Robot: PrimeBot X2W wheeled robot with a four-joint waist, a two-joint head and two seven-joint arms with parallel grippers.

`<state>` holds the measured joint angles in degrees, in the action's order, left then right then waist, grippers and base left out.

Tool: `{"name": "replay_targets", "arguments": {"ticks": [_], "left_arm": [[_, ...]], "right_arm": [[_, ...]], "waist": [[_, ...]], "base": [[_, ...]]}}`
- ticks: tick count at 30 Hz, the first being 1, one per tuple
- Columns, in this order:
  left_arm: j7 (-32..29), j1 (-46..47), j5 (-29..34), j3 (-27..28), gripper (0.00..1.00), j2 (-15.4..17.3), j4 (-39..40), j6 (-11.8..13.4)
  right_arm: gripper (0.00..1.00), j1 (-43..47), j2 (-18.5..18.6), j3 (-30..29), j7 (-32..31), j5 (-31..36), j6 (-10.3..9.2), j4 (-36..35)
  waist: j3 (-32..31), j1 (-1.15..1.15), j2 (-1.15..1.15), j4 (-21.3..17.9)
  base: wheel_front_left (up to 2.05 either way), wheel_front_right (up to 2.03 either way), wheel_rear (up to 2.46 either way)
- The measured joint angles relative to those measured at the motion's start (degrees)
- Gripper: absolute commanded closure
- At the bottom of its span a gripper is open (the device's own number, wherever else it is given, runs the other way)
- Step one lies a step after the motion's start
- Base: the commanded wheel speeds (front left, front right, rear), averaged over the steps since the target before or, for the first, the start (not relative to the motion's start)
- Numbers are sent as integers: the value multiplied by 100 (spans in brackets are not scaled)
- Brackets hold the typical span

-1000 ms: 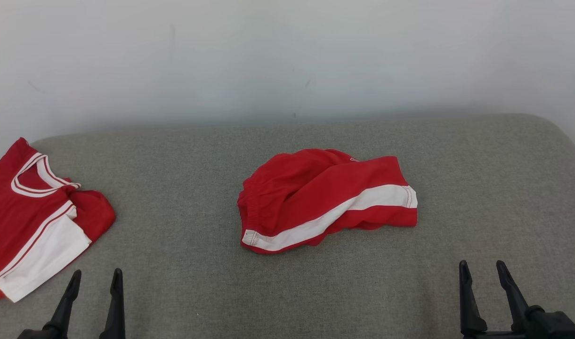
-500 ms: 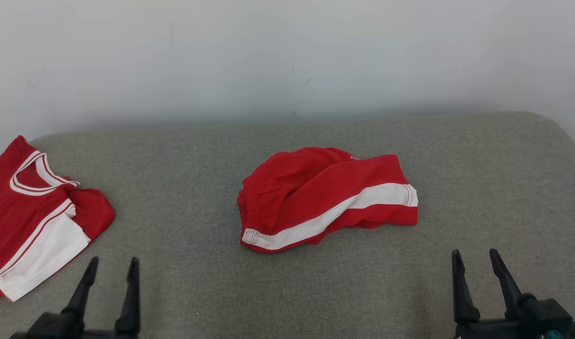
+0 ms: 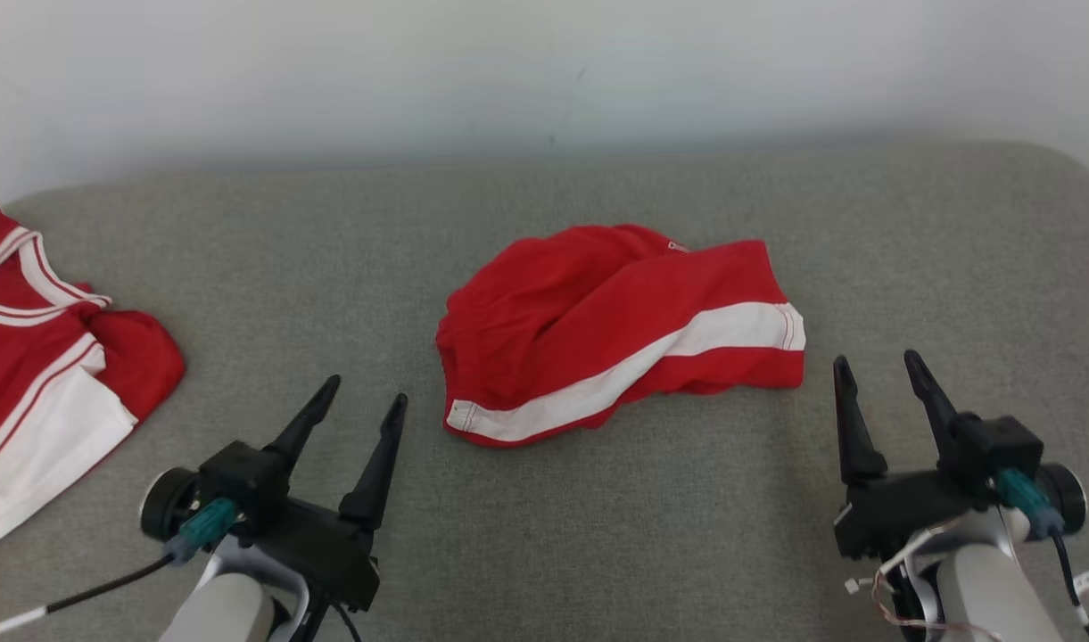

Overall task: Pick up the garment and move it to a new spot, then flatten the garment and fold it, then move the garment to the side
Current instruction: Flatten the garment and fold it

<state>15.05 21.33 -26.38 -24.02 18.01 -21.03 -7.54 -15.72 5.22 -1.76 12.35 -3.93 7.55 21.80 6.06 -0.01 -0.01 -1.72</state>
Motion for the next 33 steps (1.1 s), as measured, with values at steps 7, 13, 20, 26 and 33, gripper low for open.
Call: {"name": "replay_targets", "arguments": {"ticks": [7,13,20,26,33], "left_arm": [[0,909,-580,-1215,0,132,-894,0],[0,1480,-956,-1923,0,144,-1285,0],[0,1768,-1265,-2387,0,125,-1425,0],[0,2003,-1436,-2700,0,125,-1543,0],[0,2274,-1619,-2944,100,74,-1456,0]], "right_arm": [[0,-1006,48,67,-22,18,0,1088],[0,-1740,67,115,96,35,0,1959],[0,-2354,98,196,197,52,0,2821],[0,-2785,101,367,237,-5,0,3387],[100,-3133,64,589,256,-235,0,3762]], "waist": [[489,0,0,-63],[882,-1,0,-120],[1151,-1,-1,-121],[1269,0,-1,-52],[1395,0,-1,13]], "base": [[0,0,0],[0,0,0],[0,0,0],[0,0,0],[0,0,0]]}}
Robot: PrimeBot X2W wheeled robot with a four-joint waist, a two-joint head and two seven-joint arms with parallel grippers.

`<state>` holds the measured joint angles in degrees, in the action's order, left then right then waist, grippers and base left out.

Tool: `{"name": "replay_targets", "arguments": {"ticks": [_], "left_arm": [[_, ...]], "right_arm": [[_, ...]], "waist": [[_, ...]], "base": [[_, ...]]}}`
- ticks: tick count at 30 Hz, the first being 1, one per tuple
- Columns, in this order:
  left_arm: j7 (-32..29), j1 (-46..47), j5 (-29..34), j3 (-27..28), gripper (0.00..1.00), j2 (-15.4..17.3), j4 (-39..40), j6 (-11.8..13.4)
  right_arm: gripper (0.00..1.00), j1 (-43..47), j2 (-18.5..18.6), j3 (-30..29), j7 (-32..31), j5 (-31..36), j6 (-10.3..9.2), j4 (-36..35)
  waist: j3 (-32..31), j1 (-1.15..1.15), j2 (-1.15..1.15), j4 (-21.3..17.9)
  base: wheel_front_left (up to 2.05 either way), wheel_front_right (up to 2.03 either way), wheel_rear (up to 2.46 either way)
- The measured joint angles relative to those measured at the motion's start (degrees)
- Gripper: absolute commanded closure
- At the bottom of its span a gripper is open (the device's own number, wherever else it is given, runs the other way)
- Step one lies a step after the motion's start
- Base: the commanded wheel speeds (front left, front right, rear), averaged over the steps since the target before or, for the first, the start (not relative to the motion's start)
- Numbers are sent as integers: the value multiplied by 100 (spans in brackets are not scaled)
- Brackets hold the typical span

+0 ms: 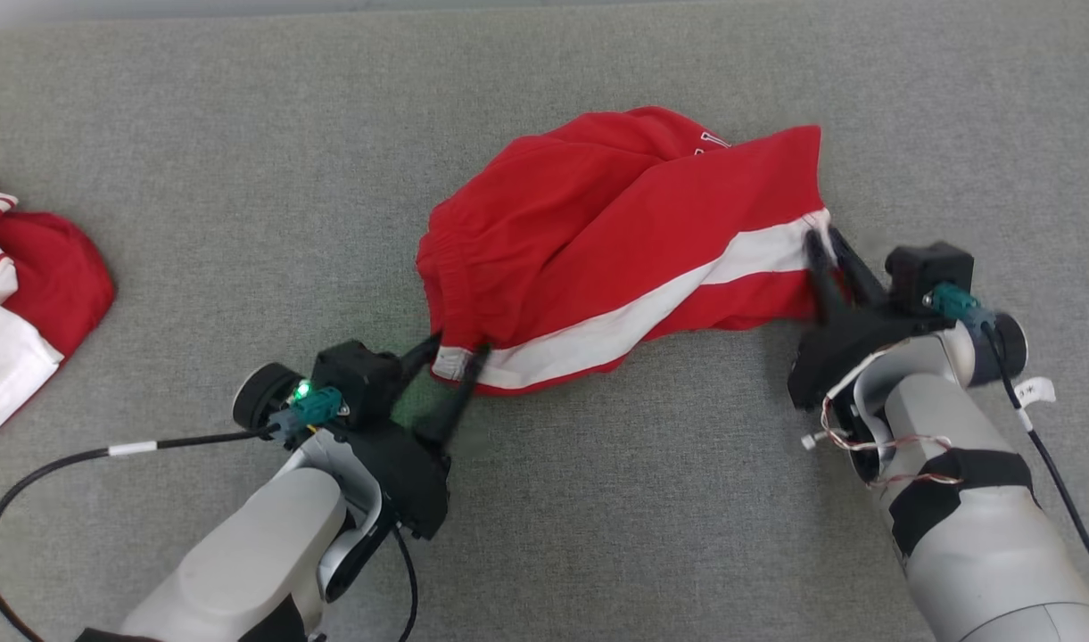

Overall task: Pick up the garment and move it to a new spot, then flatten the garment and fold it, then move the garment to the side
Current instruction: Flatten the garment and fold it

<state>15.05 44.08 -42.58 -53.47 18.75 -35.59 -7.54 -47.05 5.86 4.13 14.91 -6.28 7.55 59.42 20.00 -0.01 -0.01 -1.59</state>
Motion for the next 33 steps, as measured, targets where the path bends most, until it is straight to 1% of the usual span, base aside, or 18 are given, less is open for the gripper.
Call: {"name": "replay_targets", "arguments": {"ticks": [4,10,14,17,21,25,26,27,30,33], "left_arm": [[0,-61,29,260,100,48,294,0],[0,-536,168,576,100,109,698,0],[0,-553,182,713,100,177,967,0],[0,-403,152,699,100,279,1127,0],[-3,344,-97,546,100,561,1246,0],[-240,1423,-616,477,100,918,1385,0],[-319,1688,-755,469,100,992,1397,0],[-448,2207,-1027,447,100,1131,1418,0],[-681,2988,-1393,388,100,1240,1385,0],[-881,3849,-1506,275,100,1350,1237,0]], "right_arm": [[100,50,11,103,9,-23,0,-508],[100,704,193,278,21,-176,0,-1148],[100,838,304,467,21,-404,0,-1526],[100,805,361,656,21,-613,0,-1761],[100,417,464,910,21,-1010,0,-1915],[100,-320,547,1096,-126,-1385,0,-2017],[100,-517,554,1137,-179,-1444,0,-2047],[100,-931,553,1181,-290,-1574,0,-2076],[100,-1592,558,1180,-479,-1726,0,-2068],[100,-2265,531,1100,-727,-1939,0,-1980]], "waist": [[-54,0,1,-22],[-301,1,0,-18],[-513,2,1,-13],[-664,2,1,-22],[-780,2,2,-58],[-691,2,1,-99],[-643,2,1,-108],[-516,2,1,-127],[-274,1,1,-175],[2,0,1,-231]], "base": [[0,0,0],[0,0,0],[0,0,0],[0,0,0],[0,0,0],[0,0,0],[0,0,0],[0,0,0],[0,0,0],[0,0,0]]}}
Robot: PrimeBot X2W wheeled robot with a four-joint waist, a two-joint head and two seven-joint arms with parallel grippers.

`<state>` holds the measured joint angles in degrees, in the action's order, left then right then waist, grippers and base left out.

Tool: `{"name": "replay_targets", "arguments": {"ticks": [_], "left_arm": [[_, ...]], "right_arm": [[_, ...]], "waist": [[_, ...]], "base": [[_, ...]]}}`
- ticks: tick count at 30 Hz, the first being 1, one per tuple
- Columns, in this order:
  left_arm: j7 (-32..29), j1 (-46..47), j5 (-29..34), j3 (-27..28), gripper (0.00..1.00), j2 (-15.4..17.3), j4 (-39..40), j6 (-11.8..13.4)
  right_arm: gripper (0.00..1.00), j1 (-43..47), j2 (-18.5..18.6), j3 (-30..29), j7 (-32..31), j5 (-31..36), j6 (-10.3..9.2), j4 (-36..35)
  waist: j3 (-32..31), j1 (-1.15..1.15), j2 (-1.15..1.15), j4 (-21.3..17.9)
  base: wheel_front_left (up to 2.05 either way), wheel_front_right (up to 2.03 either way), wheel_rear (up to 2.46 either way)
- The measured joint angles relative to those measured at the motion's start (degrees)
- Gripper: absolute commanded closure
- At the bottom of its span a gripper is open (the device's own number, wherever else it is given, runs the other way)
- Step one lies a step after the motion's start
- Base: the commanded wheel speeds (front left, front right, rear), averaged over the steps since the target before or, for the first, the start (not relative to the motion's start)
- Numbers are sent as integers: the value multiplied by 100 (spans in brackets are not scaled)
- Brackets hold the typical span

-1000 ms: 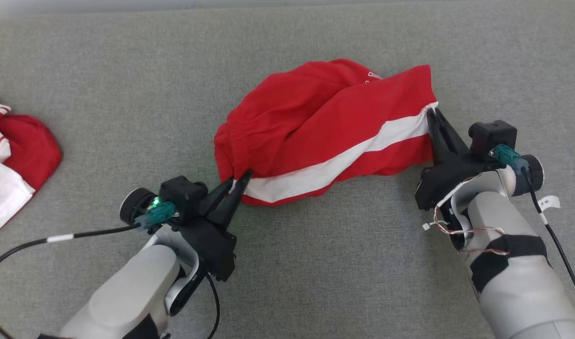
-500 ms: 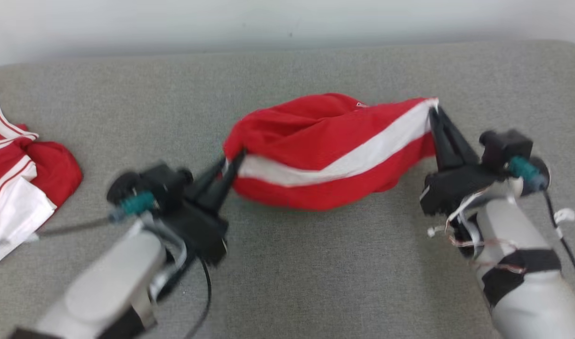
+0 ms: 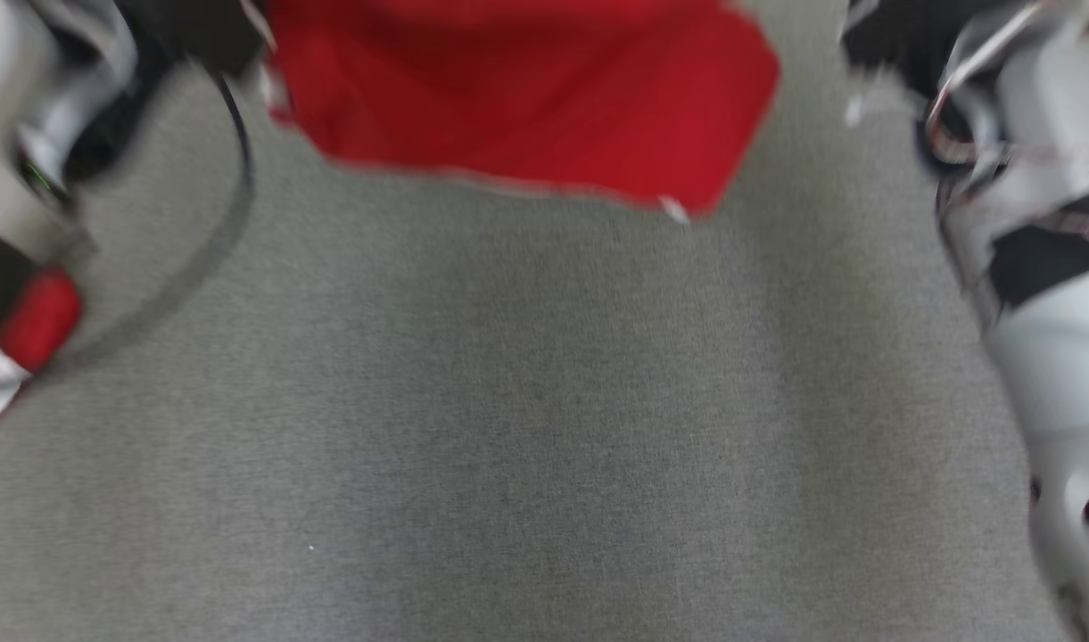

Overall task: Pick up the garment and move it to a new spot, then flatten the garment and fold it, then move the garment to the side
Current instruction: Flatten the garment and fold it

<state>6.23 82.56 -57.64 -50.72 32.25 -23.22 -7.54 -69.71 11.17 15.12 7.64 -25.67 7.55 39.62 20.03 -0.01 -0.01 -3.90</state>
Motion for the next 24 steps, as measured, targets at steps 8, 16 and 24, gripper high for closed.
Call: {"name": "replay_targets", "arguments": {"ticks": [8,16,24], "left_arm": [[-110,2040,-307,-59,100,16,-715,0],[53,3208,-348,-504,100,-71,-1251,0],[448,3127,-821,-871,100,18,-1363,0]], "right_arm": [[100,-1878,-164,-366,-312,-104,0,582],[100,-3152,-438,-614,-87,113,0,1267],[100,-3161,-604,-514,263,138,0,1693]], "waist": [[806,-1,0,-185],[1499,-1,0,-432],[1871,-2,-1,-601]], "base": [[0,0,0],[0,0,0],[0,0,0]]}}
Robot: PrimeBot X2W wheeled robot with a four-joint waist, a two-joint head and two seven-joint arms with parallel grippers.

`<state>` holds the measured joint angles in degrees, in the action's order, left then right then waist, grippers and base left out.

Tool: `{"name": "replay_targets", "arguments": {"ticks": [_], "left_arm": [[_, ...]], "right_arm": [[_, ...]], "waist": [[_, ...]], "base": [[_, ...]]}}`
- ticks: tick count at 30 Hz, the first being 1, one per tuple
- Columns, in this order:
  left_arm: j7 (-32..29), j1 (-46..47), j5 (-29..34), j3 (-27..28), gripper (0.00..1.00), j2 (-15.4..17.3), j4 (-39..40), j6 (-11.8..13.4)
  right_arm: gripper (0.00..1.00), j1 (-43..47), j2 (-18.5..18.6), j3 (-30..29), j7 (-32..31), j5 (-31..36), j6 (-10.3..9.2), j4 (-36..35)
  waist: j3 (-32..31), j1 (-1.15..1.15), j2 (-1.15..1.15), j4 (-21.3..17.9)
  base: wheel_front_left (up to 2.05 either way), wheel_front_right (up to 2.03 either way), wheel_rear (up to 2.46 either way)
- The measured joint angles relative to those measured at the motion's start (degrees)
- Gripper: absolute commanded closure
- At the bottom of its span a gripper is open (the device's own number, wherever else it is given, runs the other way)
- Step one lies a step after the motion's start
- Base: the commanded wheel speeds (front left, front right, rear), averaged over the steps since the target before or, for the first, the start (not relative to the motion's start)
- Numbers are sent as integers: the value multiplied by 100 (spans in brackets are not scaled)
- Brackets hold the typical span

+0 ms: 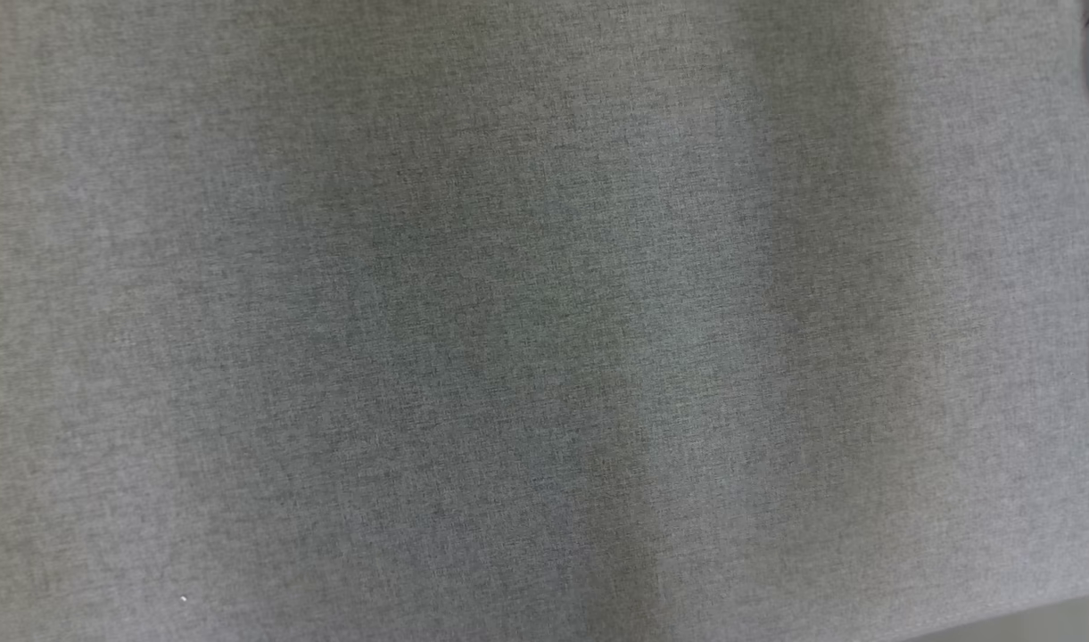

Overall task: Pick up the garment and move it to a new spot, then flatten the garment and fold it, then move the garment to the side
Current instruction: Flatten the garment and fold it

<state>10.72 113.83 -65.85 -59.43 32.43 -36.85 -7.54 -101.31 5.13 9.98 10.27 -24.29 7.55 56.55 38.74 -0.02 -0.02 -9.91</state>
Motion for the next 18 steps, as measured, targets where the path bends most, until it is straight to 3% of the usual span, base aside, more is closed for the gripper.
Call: {"name": "replay_targets", "arguments": {"ticks": [6,10,18], "left_arm": [[300,-951,-374,-520,100,431,687,0],[411,-1779,-548,-558,100,681,1046,0],[433,-4208,-148,672,100,687,1860,2]], "right_arm": [[100,894,2,389,291,-175,0,-51],[100,1700,100,721,382,-405,0,-330],[100,3585,481,1232,445,-870,0,-1209]], "waist": [[-73,1,0,-47],[-295,3,1,-30],[-898,4,2,34]], "base": [[0,0,0],[0,0,0],[0,0,0]]}}
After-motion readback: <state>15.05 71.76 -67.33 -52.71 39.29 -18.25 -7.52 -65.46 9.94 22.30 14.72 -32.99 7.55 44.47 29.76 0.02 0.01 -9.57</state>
